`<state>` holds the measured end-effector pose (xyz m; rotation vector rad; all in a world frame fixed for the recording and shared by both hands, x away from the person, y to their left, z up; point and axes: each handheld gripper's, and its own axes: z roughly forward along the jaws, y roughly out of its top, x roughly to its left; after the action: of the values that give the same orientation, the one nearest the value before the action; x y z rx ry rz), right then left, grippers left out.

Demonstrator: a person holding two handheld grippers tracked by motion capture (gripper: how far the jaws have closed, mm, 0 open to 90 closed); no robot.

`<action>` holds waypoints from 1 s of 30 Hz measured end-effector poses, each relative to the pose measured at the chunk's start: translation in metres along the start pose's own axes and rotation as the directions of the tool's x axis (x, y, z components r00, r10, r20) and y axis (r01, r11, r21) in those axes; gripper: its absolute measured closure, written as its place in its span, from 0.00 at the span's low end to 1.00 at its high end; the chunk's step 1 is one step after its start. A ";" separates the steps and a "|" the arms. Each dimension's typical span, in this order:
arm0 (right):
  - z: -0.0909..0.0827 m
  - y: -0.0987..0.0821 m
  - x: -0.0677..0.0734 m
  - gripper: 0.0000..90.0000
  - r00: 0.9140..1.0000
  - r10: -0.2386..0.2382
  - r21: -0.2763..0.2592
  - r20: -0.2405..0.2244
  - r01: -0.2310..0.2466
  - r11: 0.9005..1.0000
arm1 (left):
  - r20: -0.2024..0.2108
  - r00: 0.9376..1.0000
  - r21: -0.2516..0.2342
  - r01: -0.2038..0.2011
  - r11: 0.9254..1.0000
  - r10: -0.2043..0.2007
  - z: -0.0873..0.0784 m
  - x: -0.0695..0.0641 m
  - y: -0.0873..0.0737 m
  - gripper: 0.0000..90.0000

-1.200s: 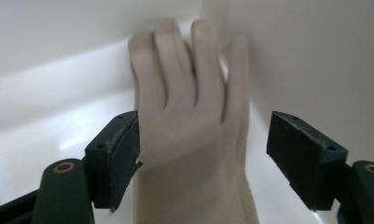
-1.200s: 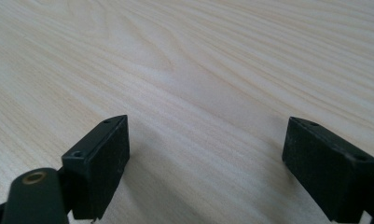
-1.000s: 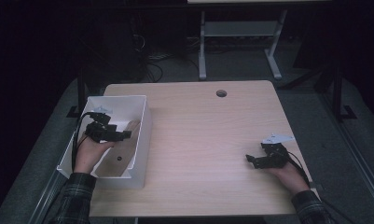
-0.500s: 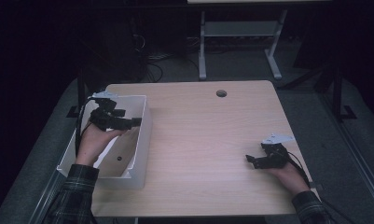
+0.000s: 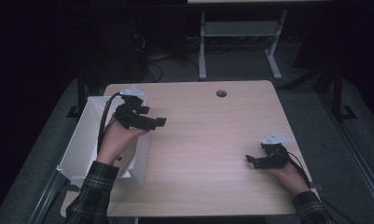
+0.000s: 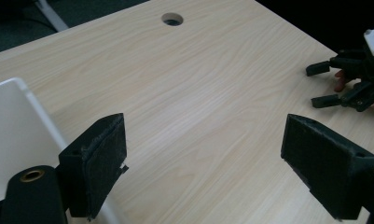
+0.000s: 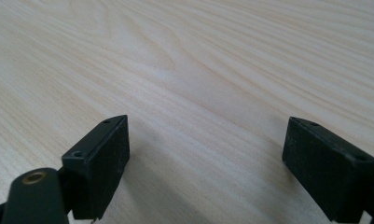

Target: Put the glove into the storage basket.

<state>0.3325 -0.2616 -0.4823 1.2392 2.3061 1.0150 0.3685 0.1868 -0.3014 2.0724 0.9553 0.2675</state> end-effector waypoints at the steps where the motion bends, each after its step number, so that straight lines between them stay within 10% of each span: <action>1: 0.000 0.000 0.000 0.16 1.000 0.000 0.000 0.000 0.000 1.000 | 0.006 1.000 0.001 -0.006 1.000 0.006 0.003 -0.004 0.001 0.15; 30: 0.000 0.000 0.000 0.16 1.000 -0.005 0.002 -0.005 0.005 1.000 | 0.102 0.988 0.086 -0.124 0.989 0.116 0.090 -0.085 -0.029 0.15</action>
<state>0.3323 -0.2614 -0.4823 1.2326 2.3126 1.0156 0.3383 0.0843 -0.3694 2.2101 0.7993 0.1870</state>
